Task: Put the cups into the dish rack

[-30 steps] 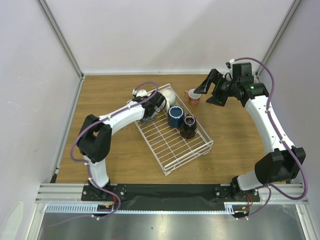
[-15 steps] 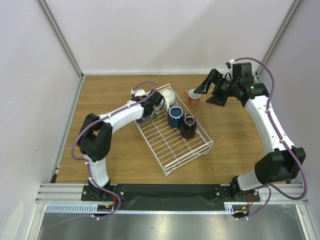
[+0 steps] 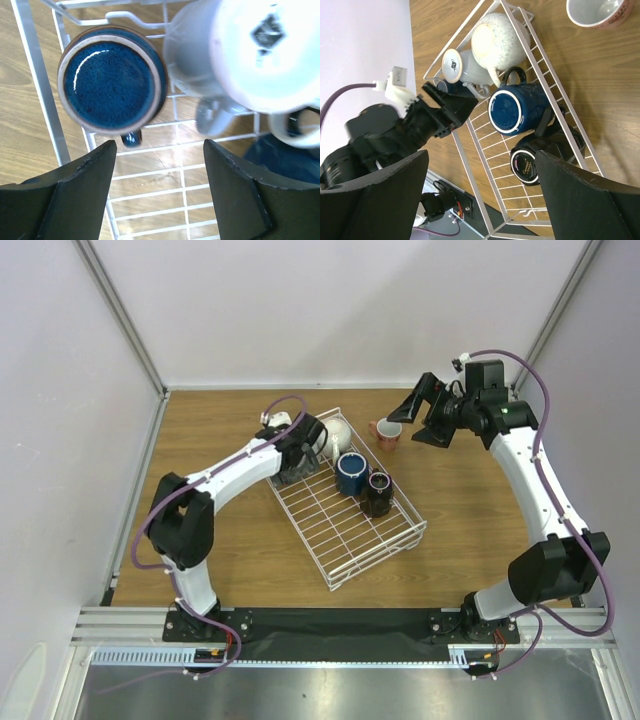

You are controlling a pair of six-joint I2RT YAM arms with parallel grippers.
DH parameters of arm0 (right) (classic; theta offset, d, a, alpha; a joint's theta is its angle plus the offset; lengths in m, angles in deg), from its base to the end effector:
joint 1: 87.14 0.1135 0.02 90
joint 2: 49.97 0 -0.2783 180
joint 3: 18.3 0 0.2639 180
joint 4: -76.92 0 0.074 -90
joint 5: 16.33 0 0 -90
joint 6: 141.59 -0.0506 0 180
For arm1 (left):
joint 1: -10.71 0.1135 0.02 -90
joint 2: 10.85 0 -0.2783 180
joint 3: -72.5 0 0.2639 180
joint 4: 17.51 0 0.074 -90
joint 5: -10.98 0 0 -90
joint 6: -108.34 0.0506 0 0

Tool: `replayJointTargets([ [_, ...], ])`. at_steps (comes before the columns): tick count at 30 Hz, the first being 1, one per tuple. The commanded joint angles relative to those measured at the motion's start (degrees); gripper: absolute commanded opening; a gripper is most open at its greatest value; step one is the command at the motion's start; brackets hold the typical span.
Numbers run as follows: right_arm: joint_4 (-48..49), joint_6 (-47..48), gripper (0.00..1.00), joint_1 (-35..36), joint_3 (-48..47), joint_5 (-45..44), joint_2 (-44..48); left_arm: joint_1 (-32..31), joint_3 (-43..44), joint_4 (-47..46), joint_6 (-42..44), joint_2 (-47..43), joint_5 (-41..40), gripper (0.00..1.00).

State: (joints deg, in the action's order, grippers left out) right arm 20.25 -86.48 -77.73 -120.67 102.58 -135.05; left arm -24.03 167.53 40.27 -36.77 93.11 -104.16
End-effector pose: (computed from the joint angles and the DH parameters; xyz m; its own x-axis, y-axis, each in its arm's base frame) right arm 0.3310 0.0796 0.3942 -0.8061 0.3739 -0.4586 -0.0617 0.7176 0.6937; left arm 0.3370 -0.2075 0.2326 -0.7417 -0.3893 -0.5462 -0.4030 0.9096 -0.1011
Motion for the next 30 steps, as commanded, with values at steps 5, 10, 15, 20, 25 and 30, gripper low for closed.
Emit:
replayJointTargets([
  [5,0.02,0.35,0.92,-0.09,-5.33,-4.45,-3.85,-0.06,2.05,-0.34,4.30,-9.21,6.15,0.78],
  [10,-3.48,-0.17,0.84,0.43,-11.91,-13.86,-11.93,0.02,2.13,-5.79,12.72,-15.61,15.82,0.86],
  [15,-7.70,0.00,0.78,1.84,-21.49,-22.55,-22.04,1.69,1.79,-10.09,20.38,-21.77,28.81,0.86],
  [20,-12.90,0.44,0.70,2.46,-32.05,-26.62,-33.12,7.56,-1.81,-14.23,25.58,-29.41,43.94,0.88],
  [25,-15.79,1.06,0.64,2.81,-40.12,-27.23,-42.16,11.97,-4.10,-14.06,27.77,-33.21,45.98,0.90],
  [30,-17.12,0.18,0.60,3.33,-41.82,-28.82,-45.79,14.17,-7.00,-13.53,29.27,-34.62,45.19,0.91],
])
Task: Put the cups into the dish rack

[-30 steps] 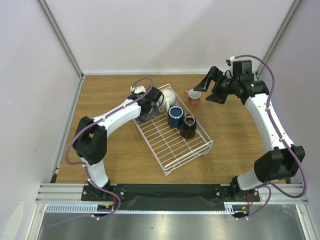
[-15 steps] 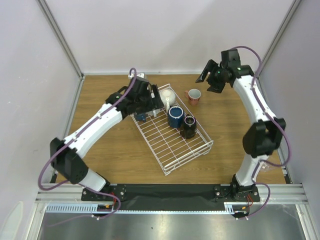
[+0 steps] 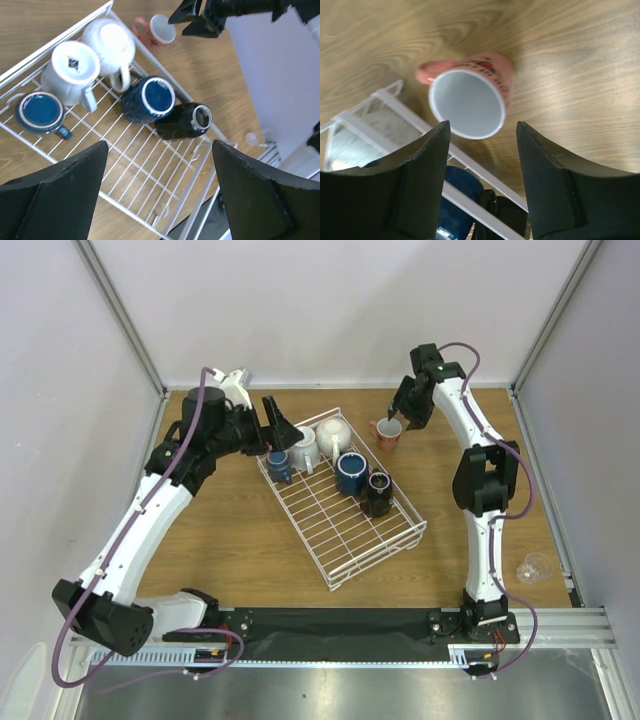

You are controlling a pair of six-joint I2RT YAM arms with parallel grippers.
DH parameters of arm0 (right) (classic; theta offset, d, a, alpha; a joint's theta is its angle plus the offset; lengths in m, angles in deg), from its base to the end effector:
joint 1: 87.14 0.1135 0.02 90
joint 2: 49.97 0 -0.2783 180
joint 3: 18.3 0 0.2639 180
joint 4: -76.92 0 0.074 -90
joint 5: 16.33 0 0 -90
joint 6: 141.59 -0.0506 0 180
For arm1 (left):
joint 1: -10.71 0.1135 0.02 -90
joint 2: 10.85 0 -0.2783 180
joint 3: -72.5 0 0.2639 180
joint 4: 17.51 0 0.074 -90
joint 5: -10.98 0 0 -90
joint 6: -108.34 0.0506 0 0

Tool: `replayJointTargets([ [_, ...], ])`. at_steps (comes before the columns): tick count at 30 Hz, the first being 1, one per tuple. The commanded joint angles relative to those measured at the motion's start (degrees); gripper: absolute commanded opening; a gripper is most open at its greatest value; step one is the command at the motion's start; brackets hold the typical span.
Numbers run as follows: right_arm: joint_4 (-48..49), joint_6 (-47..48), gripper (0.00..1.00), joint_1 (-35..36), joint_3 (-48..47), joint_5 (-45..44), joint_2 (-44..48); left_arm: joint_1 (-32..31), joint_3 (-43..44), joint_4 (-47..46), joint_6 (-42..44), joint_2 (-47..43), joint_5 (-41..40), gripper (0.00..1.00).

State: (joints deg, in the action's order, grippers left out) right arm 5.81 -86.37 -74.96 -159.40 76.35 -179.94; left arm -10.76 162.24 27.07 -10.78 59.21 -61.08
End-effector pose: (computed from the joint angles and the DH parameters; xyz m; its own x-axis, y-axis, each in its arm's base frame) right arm 0.5078 0.1120 0.2699 -0.8284 0.4041 -0.3878 0.2909 0.9021 0.3186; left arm 0.2589 -0.1186 0.4126 -0.6383 -0.2465 -0.7293 0.3407 0.7591 -0.5547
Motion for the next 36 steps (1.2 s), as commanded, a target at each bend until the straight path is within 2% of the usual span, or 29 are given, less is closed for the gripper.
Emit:
replayJointTargets([
  [1,-2.15,-0.02,0.60,0.65,-2.91,-2.59,-1.24,0.91,-1.54,0.46,4.15,-0.46,1.84,0.91],
  [9,-2.05,-0.55,0.54,1.09,-2.56,-2.50,-5.20,1.00,0.57,0.90,5.66,1.83,0.79,0.91],
  [17,-0.56,-2.39,0.34,-0.23,-2.38,-0.05,-7.13,1.43,1.19,1.08,4.34,2.45,2.10,0.92],
  [18,-0.30,-2.48,0.31,-0.49,-2.47,0.74,-7.31,1.52,1.19,0.90,3.90,2.45,2.37,0.92],
  [19,-0.30,-2.57,0.20,-0.84,-2.56,1.27,-7.40,1.52,1.10,0.90,3.03,2.36,2.72,0.91],
  [22,-0.12,-2.57,0.00,-1.99,-2.38,2.07,-6.18,1.52,0.92,0.38,0.66,1.83,3.68,0.91],
  [23,-0.12,-2.39,0.00,-2.08,-2.21,2.16,-5.30,1.52,0.83,0.20,-0.05,1.66,3.86,0.92],
  [26,0.49,-0.99,0.00,-2.78,-0.45,2.07,-0.03,1.52,0.39,-0.15,-3.47,1.39,5.61,0.92],
  [30,3.12,3.30,0.00,-2.34,4.99,2.07,13.90,1.52,-1.97,-4.45,-11.46,1.22,13.67,0.92],
  [33,9.70,6.12,0.00,-1.03,14.12,3.99,23.68,1.00,-4.52,-13.11,-21.56,0.95,19.57,0.92],
  [34,14.60,7.96,0.00,-0.07,20.49,6.87,30.93,0.65,-6.01,-15.86,-26.90,0.87,22.21,0.92],
  [36,19.63,9.55,0.00,0.56,26.94,9.35,38.17,-0.93,-6.81,-22.35,-31.50,1.13,24.59,0.92],
])
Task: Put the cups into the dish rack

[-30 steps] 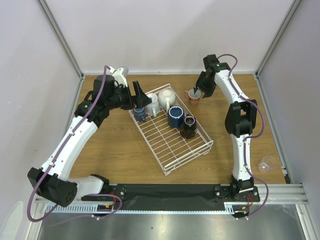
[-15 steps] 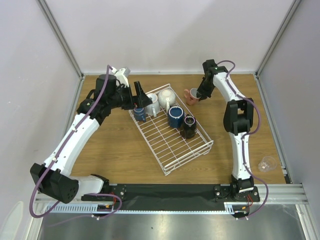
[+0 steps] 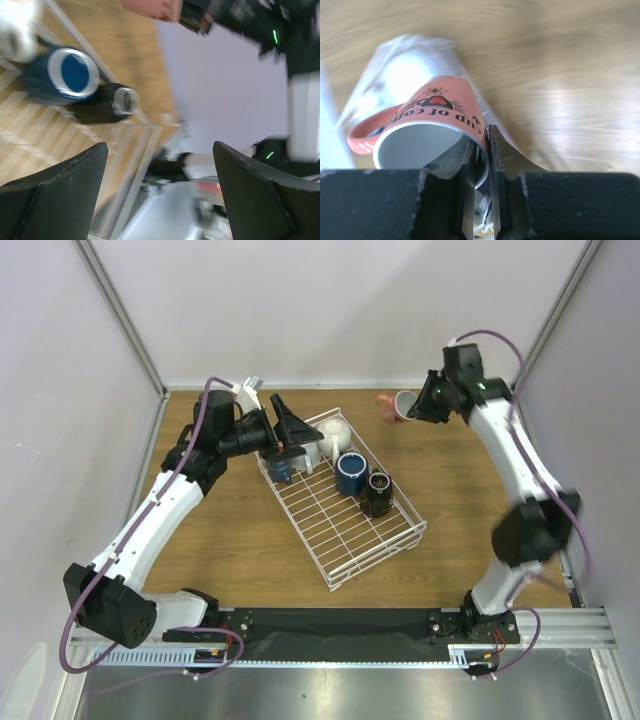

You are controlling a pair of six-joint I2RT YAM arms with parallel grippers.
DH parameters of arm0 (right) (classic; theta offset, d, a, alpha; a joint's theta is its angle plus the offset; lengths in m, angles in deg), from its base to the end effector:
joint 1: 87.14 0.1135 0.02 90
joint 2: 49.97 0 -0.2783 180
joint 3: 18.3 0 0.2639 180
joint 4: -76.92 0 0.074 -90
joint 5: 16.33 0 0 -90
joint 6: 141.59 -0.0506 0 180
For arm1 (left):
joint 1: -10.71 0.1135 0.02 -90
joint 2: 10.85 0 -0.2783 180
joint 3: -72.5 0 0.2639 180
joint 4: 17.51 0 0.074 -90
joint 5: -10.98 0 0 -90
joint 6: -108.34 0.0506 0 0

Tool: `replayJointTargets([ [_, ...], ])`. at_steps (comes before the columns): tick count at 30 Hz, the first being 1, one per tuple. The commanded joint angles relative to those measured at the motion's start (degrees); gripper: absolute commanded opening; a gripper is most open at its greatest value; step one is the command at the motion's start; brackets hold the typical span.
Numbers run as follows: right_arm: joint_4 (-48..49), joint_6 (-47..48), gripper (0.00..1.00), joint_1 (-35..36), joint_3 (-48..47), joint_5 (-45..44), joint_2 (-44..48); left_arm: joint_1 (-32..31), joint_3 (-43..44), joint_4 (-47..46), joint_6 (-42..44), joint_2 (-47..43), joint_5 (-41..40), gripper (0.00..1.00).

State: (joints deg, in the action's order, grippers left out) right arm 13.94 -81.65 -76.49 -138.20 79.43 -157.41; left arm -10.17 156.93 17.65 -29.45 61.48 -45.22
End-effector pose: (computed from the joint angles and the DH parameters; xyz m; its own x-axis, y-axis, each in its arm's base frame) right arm 0.4316 0.0863 0.3400 -0.7800 0.3604 -0.5115 0.1665 0.9075 0.3855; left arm 0.2706 -0.1333 0.3885 -0.8195 -0.3462 -0.4568 0.2492 0.5025 -0.8279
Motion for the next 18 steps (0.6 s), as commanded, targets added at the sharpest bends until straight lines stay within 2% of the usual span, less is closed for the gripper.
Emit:
replayJointTargets([
  [1,16.74,6.06,0.00,2.52,8.91,8.80,22.55,-1.88,-1.41,-14.88,-17.29,-0.97,9.69,0.92],
  [2,19.41,6.68,0.00,3.05,15.29,10.22,26.36,-2.58,-1.85,-19.34,-22.21,-0.88,11.27,0.93],
  [3,24.74,6.95,0.00,3.14,18.31,12.06,29.62,-2.93,-2.20,-21.73,-24.96,-0.97,11.55,0.93],
  [5,29.43,7.12,0.00,3.67,26.46,17.15,38.21,-4.68,-3.08,-28.31,-31.19,-1.49,12.25,0.94],
  [6,31.11,7.12,0.00,3.93,28.34,17.79,40.53,-5.47,-3.95,-31.22,-37.58,-1.93,12.25,0.94],
  [8,34.72,6.60,0.00,5.51,31.69,18.41,46.76,-8.46,-4.40,-37.12,-43.50,-2.55,11.73,0.95],
  [9,35.60,6.34,0.00,5.95,33.62,18.32,48.62,-9.60,-5.71,-39.49,-49.27,-3.59,11.03,0.96],
  [12,35.87,5.19,0.00,7.70,35.39,18.59,53.64,-13.65,-8.61,-47.67,-57.12,-5.80,7.25,0.96],
  [18,34.99,4.40,0.00,10.61,36.45,17.62,59.79,-18.75,-8.27,-45.40,-59.26,-9.58,2.76,0.98],
])
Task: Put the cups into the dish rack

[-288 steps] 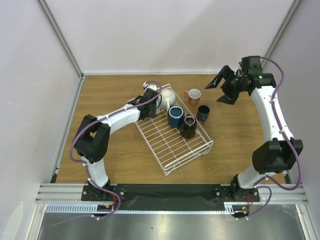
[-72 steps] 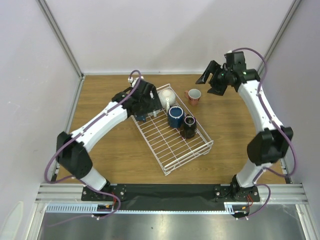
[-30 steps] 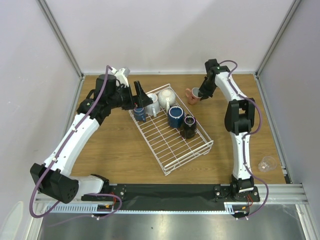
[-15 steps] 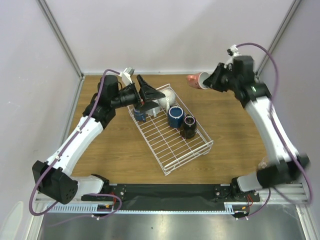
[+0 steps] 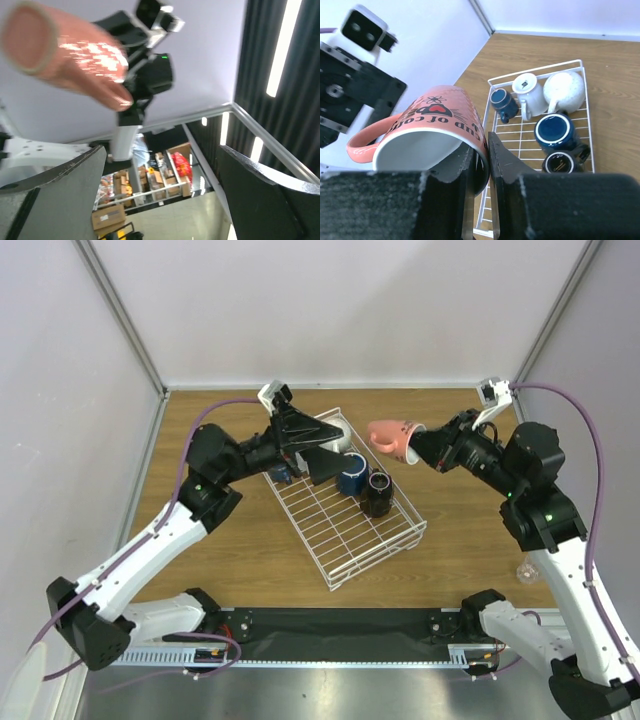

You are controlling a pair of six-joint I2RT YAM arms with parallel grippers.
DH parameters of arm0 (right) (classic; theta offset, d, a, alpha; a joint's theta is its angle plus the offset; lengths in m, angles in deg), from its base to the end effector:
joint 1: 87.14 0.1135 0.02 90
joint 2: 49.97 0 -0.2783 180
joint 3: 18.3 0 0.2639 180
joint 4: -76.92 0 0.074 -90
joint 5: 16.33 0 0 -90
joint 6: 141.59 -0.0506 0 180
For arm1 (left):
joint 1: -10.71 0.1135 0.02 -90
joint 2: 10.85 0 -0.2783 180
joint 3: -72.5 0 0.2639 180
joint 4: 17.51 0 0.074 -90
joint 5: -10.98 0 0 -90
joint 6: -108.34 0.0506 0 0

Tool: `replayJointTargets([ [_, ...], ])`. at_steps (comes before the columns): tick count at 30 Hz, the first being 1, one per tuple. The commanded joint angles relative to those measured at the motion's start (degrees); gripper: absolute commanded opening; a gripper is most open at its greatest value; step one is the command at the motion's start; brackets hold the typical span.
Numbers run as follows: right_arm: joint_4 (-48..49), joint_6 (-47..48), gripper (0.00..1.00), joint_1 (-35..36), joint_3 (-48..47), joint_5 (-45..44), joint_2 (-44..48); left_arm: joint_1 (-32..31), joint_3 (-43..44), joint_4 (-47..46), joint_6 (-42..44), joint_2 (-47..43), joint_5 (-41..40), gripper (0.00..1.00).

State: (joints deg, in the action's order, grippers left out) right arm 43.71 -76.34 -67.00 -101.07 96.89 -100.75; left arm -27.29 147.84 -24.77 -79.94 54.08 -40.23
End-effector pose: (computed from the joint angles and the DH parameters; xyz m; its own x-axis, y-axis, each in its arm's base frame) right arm 0.1699 0.0836 0.4663 -0.3056 0.2977 -0.9044 -0.6151 0.6634 0.4262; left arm 0.1930 -0.1910 0.4477 -0.9748 -0.2172 -0.0510 0.0998 -0.2205 -0.9703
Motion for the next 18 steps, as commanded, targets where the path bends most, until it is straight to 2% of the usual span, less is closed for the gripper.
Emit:
replayJointTargets([
  [1,5.22,-0.82,0.00,2.09,-0.17,-0.11,3.50,-3.21,1.00,-2.45,-9.03,-2.09,-2.22,0.98],
  [5,6.80,-1.79,0.00,4.11,1.77,-0.99,5.96,-7.34,0.21,-0.34,-10.35,-1.65,-2.92,0.98],
  [9,6.46,-0.56,0.00,6.31,1.86,-1.69,7.19,-10.42,-2.86,-2.53,-13.77,-1.30,-5.73,0.98],
  [13,5.58,1.98,0.00,7.37,1.60,-2.22,7.72,-12.53,0.20,-3.24,-14.66,1.42,-6.18,0.98],
  [16,5.40,2.87,0.00,7.54,1.34,-1.69,7.54,-14.11,2.58,-4.90,-15.53,4.15,-6.18,0.95],
  [18,5.31,3.48,0.00,7.72,1.34,-1.43,7.37,-14.82,2.84,-6.48,-16.94,5.73,-6.79,0.90],
])
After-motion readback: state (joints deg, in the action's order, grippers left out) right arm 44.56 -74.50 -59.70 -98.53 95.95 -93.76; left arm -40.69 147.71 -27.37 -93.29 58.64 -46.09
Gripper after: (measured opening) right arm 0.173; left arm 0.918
